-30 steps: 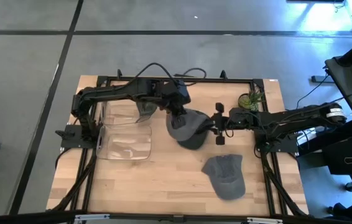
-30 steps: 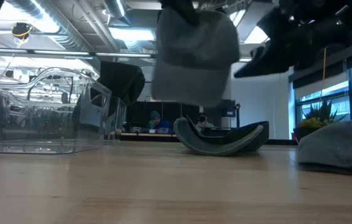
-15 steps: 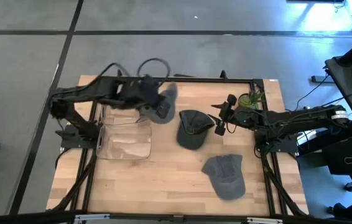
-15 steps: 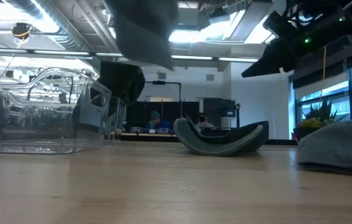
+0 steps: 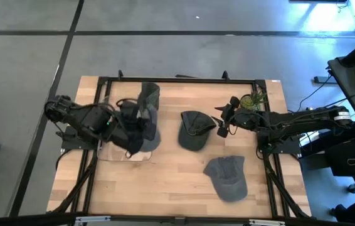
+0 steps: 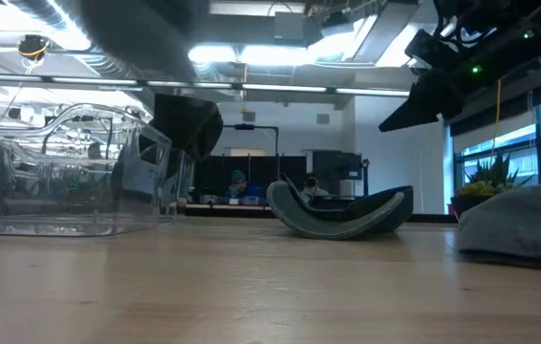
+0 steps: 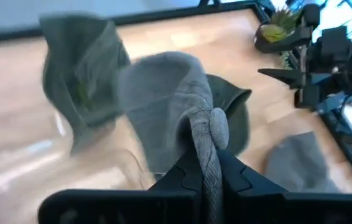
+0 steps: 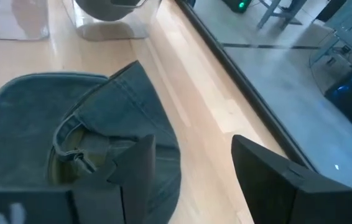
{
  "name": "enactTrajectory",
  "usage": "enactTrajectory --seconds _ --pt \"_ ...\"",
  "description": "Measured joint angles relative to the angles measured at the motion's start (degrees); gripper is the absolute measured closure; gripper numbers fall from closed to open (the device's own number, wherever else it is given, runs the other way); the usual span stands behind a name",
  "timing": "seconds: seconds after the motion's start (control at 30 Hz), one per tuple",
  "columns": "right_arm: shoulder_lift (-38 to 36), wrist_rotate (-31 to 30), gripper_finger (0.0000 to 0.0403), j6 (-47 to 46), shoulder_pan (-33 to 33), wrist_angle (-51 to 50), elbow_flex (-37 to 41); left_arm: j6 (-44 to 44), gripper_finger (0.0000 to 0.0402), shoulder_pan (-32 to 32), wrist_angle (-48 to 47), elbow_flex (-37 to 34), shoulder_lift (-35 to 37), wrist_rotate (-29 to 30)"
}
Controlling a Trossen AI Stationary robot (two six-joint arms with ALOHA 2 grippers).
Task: Pick & Place hat
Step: Put the left gray cap into the bottom transparent bin
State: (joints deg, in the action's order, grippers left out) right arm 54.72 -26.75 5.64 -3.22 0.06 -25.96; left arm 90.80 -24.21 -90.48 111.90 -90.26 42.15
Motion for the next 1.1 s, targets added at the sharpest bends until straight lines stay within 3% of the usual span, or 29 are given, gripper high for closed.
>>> enactTrajectory --seconds 0.27,0.5,0.8,0.93,1.1 --pt "0.04 2.99 0.0192 -1.19 0.04 -2.17 0.04 5.93 0.0398 -3.85 0.52 -3.86 -1.49 -0.26" --pt "0.04 5.84 0.0192 -1.26 0.04 -2.04 0.04 6.90 0.0398 -3.11 0.69 -9.73 -0.92 -10.85" --pt "0.07 5.94 0.0192 -0.81 0.04 -1.05 0.04 6.12 0.0398 -4.85 0.55 -10.12 6.62 -1.75" --pt "0.07 5.94 0.0192 -0.65 0.02 -0.66 0.04 6.92 0.0398 -3.16 0.38 -14.86 6.44 -3.29" --pt "0.07 5.89 0.0192 -0.15 0.02 0.13 0.04 14.08 0.0398 -2.95 0.37 -18.78 5.45 -6.24"
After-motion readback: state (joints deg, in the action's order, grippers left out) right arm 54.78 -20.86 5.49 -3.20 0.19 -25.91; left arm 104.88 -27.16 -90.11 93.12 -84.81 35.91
